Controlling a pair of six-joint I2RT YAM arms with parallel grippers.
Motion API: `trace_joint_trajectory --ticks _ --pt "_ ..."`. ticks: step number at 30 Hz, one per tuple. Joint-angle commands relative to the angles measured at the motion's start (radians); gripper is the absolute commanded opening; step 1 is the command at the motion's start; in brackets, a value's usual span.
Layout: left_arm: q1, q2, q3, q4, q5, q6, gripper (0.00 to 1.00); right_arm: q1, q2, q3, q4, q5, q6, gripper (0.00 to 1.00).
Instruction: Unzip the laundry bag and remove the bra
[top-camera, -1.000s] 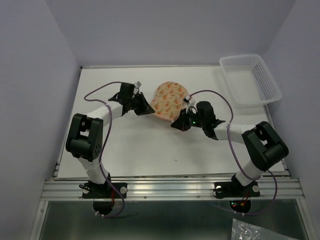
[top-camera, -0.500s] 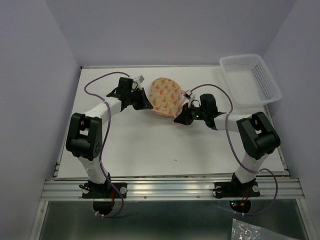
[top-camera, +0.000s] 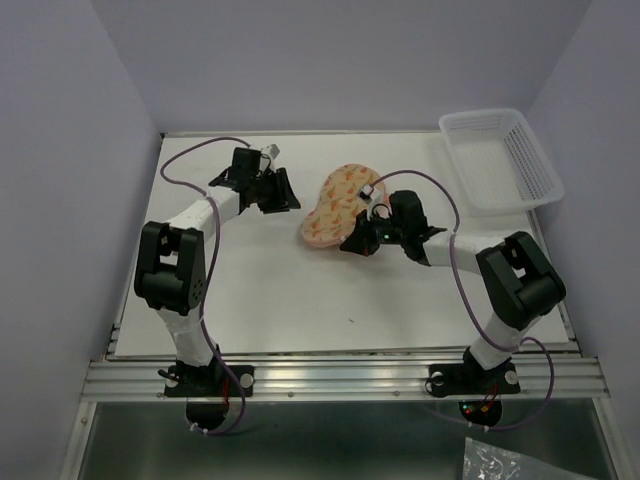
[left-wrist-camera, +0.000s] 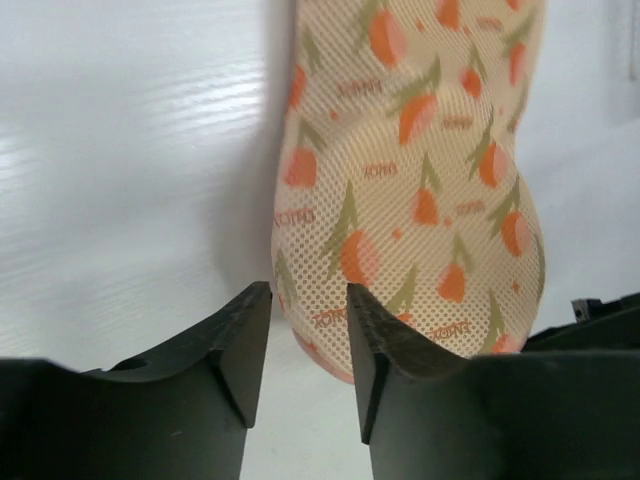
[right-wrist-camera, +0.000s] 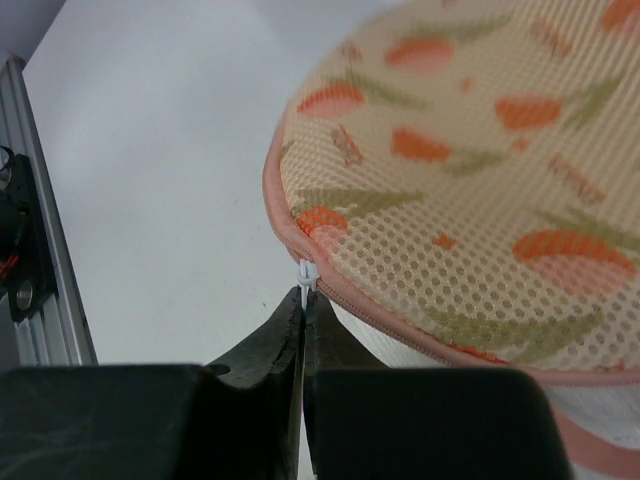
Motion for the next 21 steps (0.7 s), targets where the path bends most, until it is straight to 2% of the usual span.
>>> trace_joint_trajectory --ticks 1,9,15,16,21 --pt "0.021 -0.044 0.038 -0.004 -0.124 -0.021 0.52 0.034 -0.037 -0.008 0.016 0.079 0.089 0.01" --pt "0.005 -0.129 -0.092 -0.041 -0.197 -0.142 0.54 0.104 -0.008 0.009 0.028 0.268 0.172 0.01" --pt "-0.136 -0.242 -0.219 -0.015 -0.25 -0.288 0.55 0.167 -0.008 0.016 0.022 0.352 0.187 0.01" --pt "-0.159 -0.27 -0.238 -0.009 -0.266 -0.35 0.55 0.176 -0.011 0.016 0.027 0.361 0.192 0.01" --pt "-0.197 -0.304 -0.343 0.049 -0.307 -0.541 0.56 0.228 -0.017 0.003 0.077 0.403 0.219 0.01"
